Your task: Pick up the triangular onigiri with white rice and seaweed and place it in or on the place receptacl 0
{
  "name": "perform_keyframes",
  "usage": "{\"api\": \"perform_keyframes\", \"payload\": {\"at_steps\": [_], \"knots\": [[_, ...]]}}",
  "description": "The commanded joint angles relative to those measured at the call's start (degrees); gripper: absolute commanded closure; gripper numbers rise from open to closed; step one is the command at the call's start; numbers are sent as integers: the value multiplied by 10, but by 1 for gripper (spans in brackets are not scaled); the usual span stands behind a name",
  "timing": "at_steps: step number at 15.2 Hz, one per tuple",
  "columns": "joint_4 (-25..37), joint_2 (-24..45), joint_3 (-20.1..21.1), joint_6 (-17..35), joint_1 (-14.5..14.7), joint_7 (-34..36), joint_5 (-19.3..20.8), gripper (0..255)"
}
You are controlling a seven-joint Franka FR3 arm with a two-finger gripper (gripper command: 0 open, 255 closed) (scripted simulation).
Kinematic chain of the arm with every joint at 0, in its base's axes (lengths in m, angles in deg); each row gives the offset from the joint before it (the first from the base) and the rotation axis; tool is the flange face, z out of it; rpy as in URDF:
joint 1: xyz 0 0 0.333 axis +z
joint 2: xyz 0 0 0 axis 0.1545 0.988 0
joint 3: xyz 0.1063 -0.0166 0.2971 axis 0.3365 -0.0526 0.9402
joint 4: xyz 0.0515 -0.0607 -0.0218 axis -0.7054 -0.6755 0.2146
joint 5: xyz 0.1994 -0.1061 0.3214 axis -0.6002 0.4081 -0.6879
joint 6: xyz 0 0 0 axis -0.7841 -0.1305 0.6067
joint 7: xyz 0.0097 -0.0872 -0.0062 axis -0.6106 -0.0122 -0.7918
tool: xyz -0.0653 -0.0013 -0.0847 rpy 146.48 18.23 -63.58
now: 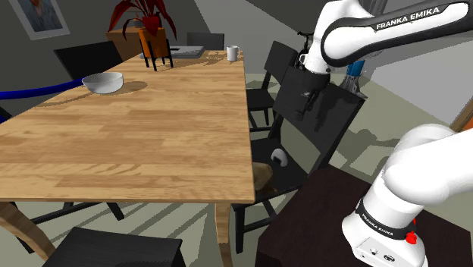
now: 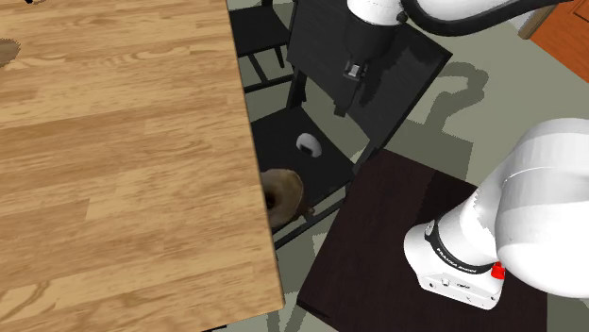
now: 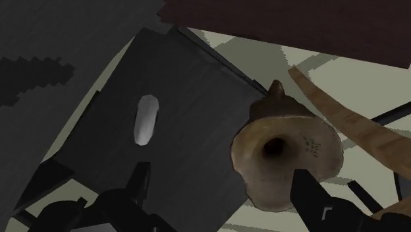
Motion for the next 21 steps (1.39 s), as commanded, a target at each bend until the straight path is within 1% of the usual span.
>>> {"api": "perform_keyframes", "payload": {"at_steps": [1, 5, 8, 10, 11, 12, 13, 14, 15, 16, 17, 18, 19, 20, 21], "knots": [[-21, 23, -25, 58, -6, -17, 2, 0], [-52, 88, -78, 176, -7, -57, -5, 0], [-63, 154, -126, 268, 9, -100, -29, 0], [-63, 205, -167, 328, 34, -140, -62, 0], [-61, 231, -191, 356, 54, -166, -87, 0], [-57, 259, -219, 384, 80, -198, -120, 0], [-51, 287, -252, 409, 114, -238, -164, 0], [-43, 317, -293, 430, 158, -288, -222, 0], [-31, 348, -341, 446, 214, -354, -301, 0], [-13, 386, -392, 451, 278, -439, -407, 0], [12, 435, -435, 438, 334, -541, -534, 0], [39, 491, -445, 409, 350, -633, -652, 0], [63, 541, -430, 378, 334, -699, -737, 0], [84, 579, -395, 356, 296, -744, -794, 0], [103, 613, -375, 335, 272, -780, -840, 0]]}}
